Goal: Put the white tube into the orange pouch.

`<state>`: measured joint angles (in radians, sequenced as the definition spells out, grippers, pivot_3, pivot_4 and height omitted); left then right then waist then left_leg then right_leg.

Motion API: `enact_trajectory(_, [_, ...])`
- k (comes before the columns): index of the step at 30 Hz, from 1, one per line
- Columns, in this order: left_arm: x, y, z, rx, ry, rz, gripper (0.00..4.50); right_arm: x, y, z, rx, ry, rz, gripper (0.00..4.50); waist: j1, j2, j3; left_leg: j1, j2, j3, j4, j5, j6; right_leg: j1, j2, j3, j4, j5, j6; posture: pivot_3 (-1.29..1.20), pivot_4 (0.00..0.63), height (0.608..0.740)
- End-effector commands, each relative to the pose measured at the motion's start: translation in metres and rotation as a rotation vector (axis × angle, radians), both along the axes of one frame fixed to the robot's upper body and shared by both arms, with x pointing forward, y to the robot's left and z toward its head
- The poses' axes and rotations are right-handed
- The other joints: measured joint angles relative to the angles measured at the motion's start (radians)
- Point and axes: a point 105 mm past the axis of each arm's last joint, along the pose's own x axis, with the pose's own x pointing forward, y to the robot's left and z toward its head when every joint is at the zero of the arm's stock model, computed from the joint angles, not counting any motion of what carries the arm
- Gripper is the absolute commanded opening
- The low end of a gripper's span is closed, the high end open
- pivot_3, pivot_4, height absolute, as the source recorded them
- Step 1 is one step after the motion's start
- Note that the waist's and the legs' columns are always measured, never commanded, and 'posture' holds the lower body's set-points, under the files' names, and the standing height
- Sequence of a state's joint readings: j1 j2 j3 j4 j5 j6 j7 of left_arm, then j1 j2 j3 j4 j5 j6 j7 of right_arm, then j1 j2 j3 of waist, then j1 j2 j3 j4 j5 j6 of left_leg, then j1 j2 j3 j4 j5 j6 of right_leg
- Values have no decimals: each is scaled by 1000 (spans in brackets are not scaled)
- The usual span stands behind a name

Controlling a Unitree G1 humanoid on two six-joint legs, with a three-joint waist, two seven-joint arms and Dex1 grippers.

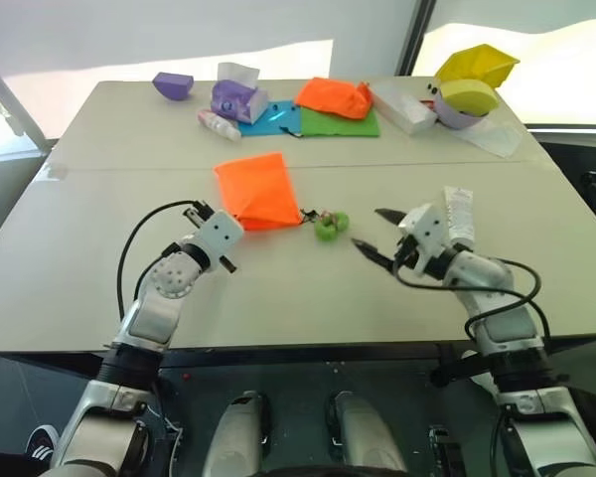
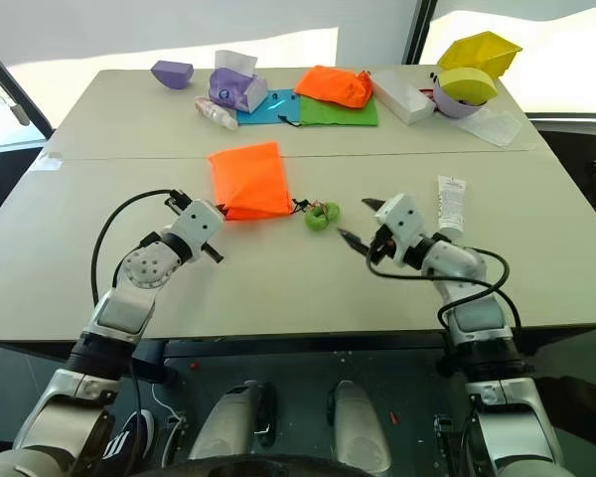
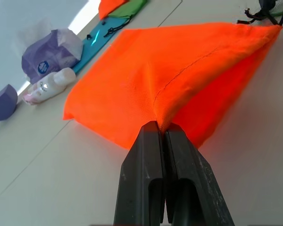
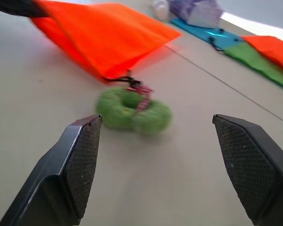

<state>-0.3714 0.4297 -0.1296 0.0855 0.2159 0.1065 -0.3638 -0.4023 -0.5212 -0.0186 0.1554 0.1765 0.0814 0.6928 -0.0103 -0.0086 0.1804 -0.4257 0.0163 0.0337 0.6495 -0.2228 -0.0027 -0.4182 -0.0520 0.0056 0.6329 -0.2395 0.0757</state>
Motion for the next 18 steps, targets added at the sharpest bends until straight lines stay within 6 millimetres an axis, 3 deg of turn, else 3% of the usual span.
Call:
enact_trajectory(1, [-6,2,16,-6,-46,7,78,5,-18,28,37,-50,-78,3935,0,0,0,0,0,0,0,0,0,0,0,0,0,0,0,0,150,740])
enact_trajectory(8, [-13,-4,13,-15,-43,14,78,13,-45,30,77,63,-290,3935,0,0,0,0,0,0,-1,0,0,-1,0,1,0,1,2,0,150,740])
enact_trajectory(13, [-12,-13,12,-48,-21,-18,78,23,-72,41,84,203,-546,3935,-2,0,0,0,0,4,-1,0,0,-3,-3,4,2,0,-1,0,150,740])
enact_trajectory(18, [-12,-15,12,-45,-33,-20,78,22,-92,44,21,281,-639,3935,1,0,0,-1,0,5,-1,0,0,-4,-3,5,1,0,0,0,150,740])
